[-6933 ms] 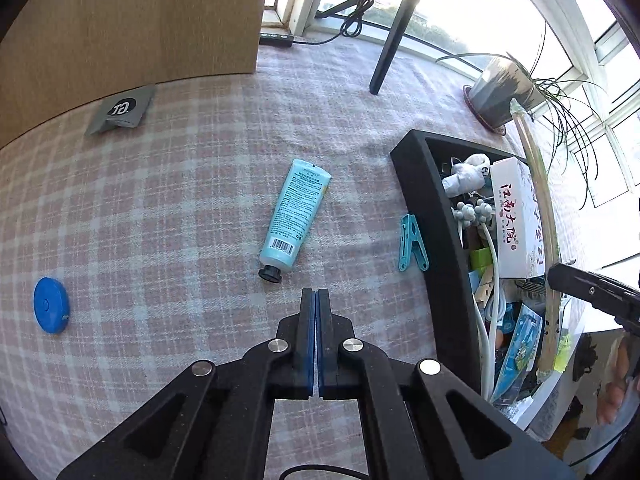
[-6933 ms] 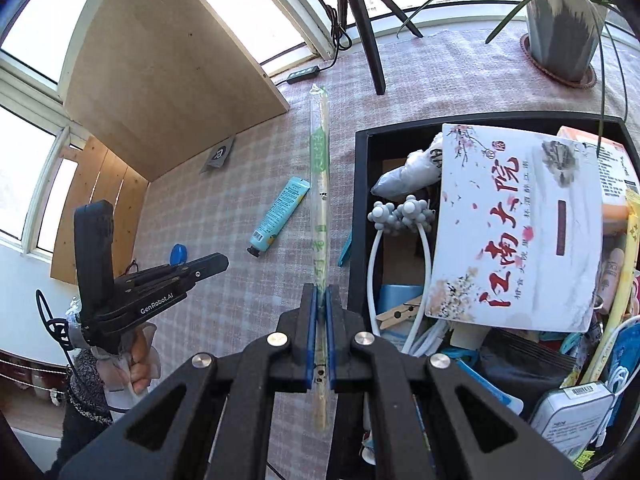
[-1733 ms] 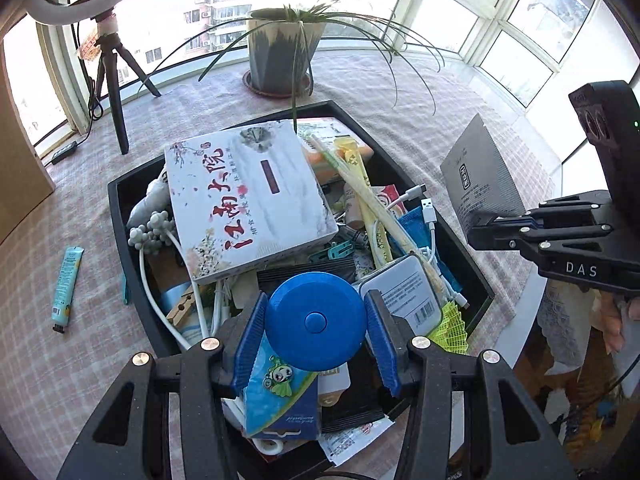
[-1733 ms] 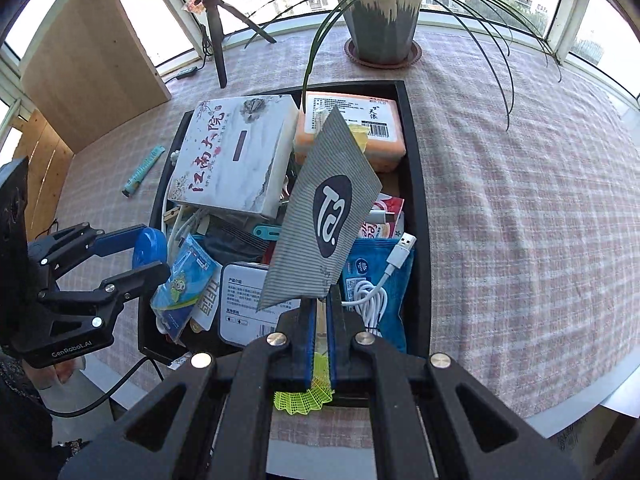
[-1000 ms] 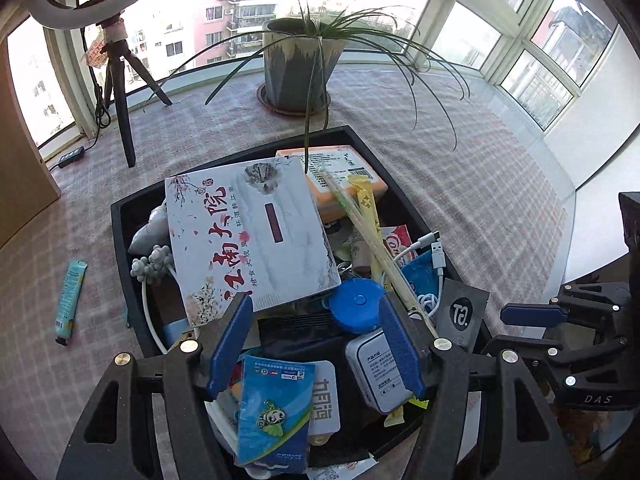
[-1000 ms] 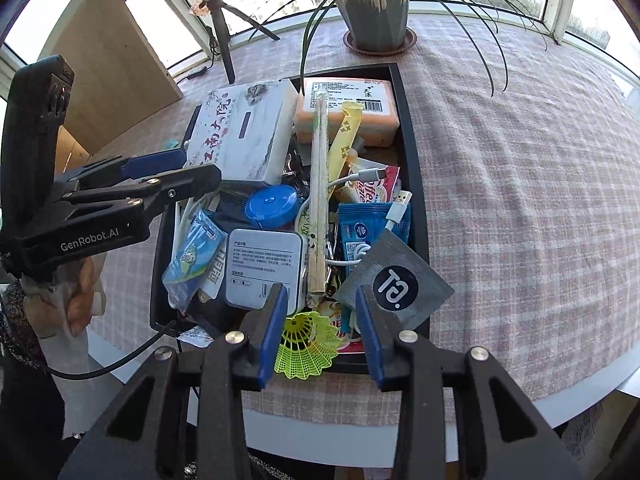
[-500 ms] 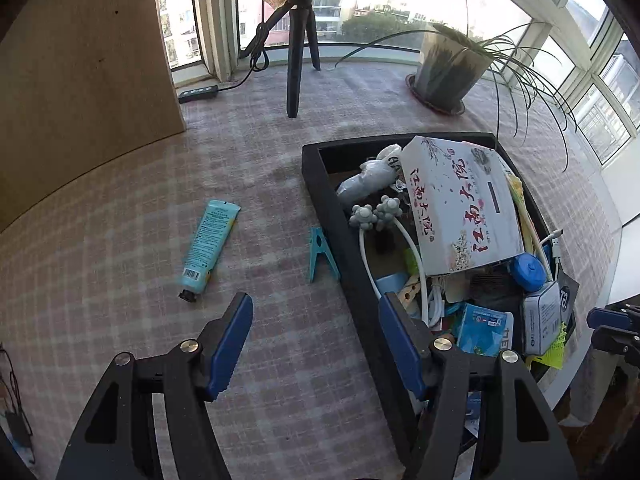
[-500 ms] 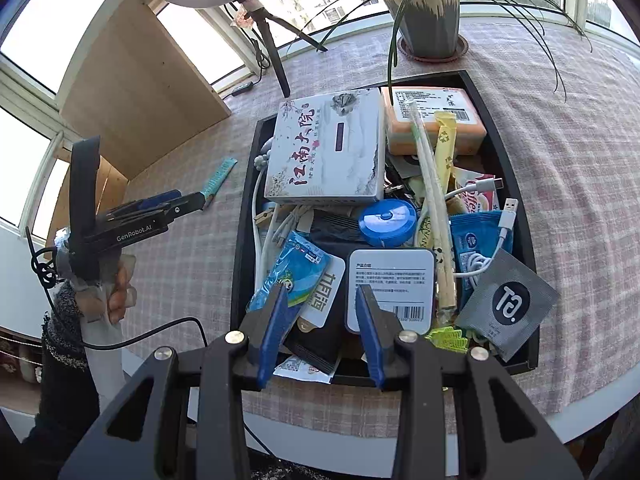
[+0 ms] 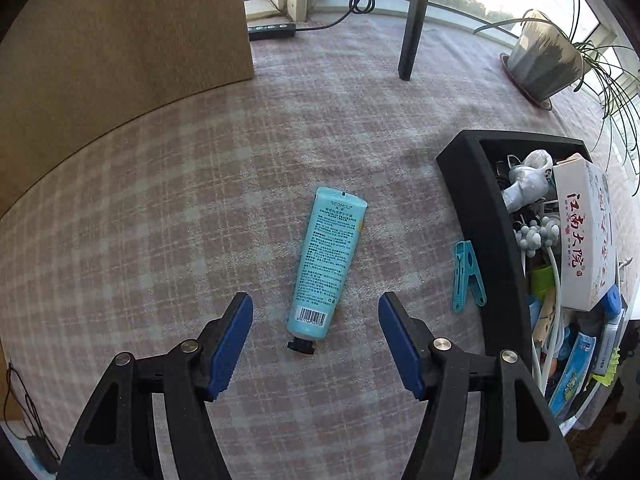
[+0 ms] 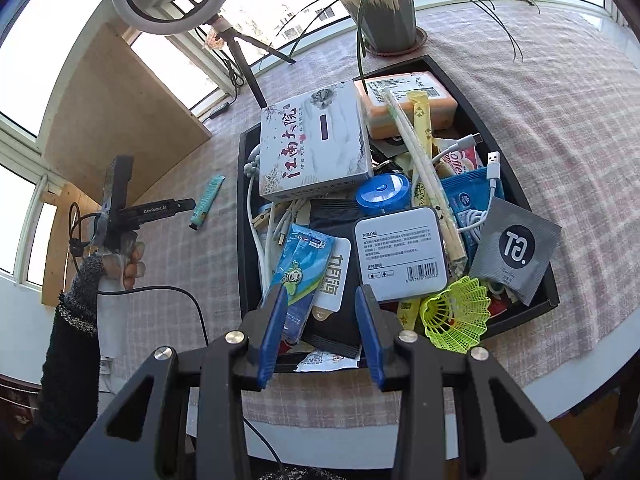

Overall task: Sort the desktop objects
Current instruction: 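Grasp the teal tube on the table with the left gripper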

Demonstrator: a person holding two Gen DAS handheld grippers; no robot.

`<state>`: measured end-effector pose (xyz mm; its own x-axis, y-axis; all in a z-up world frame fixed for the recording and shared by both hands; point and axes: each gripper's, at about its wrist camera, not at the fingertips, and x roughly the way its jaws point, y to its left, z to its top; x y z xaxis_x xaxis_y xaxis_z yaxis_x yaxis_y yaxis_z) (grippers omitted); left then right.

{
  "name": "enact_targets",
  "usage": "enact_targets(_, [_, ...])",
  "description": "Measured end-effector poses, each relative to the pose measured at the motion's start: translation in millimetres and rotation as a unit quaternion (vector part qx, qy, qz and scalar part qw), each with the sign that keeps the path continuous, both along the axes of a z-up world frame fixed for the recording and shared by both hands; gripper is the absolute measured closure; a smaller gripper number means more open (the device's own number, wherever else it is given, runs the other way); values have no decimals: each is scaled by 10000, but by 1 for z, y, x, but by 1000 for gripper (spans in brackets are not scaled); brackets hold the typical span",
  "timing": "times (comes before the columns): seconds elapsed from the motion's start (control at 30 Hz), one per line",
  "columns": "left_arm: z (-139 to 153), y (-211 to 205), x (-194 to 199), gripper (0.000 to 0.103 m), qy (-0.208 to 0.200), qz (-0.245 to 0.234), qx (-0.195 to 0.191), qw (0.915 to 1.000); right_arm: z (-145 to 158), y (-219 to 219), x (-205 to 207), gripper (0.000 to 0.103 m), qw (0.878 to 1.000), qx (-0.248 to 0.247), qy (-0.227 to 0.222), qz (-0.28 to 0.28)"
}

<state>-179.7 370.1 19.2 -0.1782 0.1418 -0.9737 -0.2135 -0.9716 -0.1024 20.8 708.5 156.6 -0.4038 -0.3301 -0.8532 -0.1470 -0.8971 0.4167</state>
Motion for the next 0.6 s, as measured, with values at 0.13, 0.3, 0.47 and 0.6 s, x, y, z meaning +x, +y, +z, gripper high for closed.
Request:
enact_targets(0.13, [-20, 5, -9, 46, -224, -128, -55, 9997, -2, 10, 12, 68, 9996, 11, -40, -291])
enact_targets(0.3, [-31, 11, -12, 63, -304, -272, -134, 9991, -7, 26, 22, 68, 9978, -42, -85, -660])
enact_targets(0.47, [-29, 18, -6, 75, -178, -525, -273, 9981, -13, 37, 26, 68, 9958, -131, -139, -896])
enact_targets(0.6, [-28, 17, 0, 75, -180, -452, -172, 9987, -14, 40, 26, 68, 9953, -170, -120, -946])
